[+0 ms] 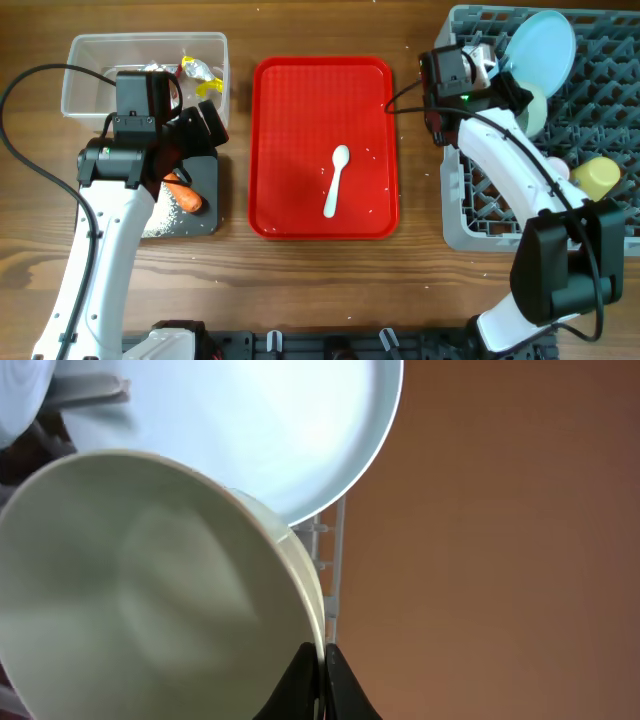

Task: Sort waste into correct bins and load items into the dishwasher rack
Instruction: 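Carry the green bowl to the dish rack and set it down, then move right gripper back over the white spoon on the red tray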

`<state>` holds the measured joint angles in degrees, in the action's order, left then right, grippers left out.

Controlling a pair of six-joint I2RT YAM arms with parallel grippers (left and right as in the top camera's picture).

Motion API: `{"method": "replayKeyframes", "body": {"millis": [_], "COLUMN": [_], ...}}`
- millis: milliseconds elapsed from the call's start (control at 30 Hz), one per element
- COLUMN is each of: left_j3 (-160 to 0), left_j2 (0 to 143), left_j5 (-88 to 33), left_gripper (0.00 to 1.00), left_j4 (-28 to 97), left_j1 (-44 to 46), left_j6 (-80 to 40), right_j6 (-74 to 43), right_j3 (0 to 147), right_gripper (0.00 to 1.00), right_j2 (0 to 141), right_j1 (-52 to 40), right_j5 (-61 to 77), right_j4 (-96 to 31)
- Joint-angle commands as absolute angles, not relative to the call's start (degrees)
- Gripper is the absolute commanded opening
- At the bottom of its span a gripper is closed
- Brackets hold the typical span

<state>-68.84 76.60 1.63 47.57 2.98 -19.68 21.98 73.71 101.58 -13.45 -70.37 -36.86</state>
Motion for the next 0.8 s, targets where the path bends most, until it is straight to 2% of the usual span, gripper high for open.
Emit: {"method": "replayKeyframes", "body": {"millis": [0,233,267,300,333,433,467,767], "left_j3": [-68.62,-68.62,-68.62,-68.62,-68.62,-68.62,-68.62,-68.62], "left_j2": [75.77,75.77,75.77,75.77,75.77,75.77,75.75,75.77], "left_j5": [1.37,1.37,1.37,1.37,1.37,1.37,1.37,1.37], "left_gripper": [1.0,1.0,1.0,1.0,1.0,1.0,1.0,1.0], "left_j4": [47.42,47.42,47.44,47.44,47.44,47.44,47.44,47.44], "left_j1": [2.72,2.72,2.72,2.72,2.72,2.72,2.72,2.72], "left_j6": [-20.18,-20.21,-20.18,-20.18,-20.18,-20.18,-20.18,-20.21], "right_j6": [22.46,22.5,22.48,22.46,22.44,22.39,22.22,11.38], "right_j3": [71.59,71.59,71.59,71.59,71.59,71.59,71.59,73.25], "right_gripper": [0.04,0.06,0.13,0.28,0.48,0.94,1.0,1.0], "right_j2": [102.91,102.91,102.91,102.91,102.91,102.91,102.91,97.36], "right_j1": [-13.8,-18.74,-20.1,-21.8,-22.57,-26.06,-26.81,-27.46], "right_j5": [-65.6,-62.87,-62.87,-62.89,-62.89,-62.89,-62.92,-60.55], "right_j4": [-37.1,-37.12,-37.15,-37.6,-38.15,-40.84,-41.28,-40.51]}}
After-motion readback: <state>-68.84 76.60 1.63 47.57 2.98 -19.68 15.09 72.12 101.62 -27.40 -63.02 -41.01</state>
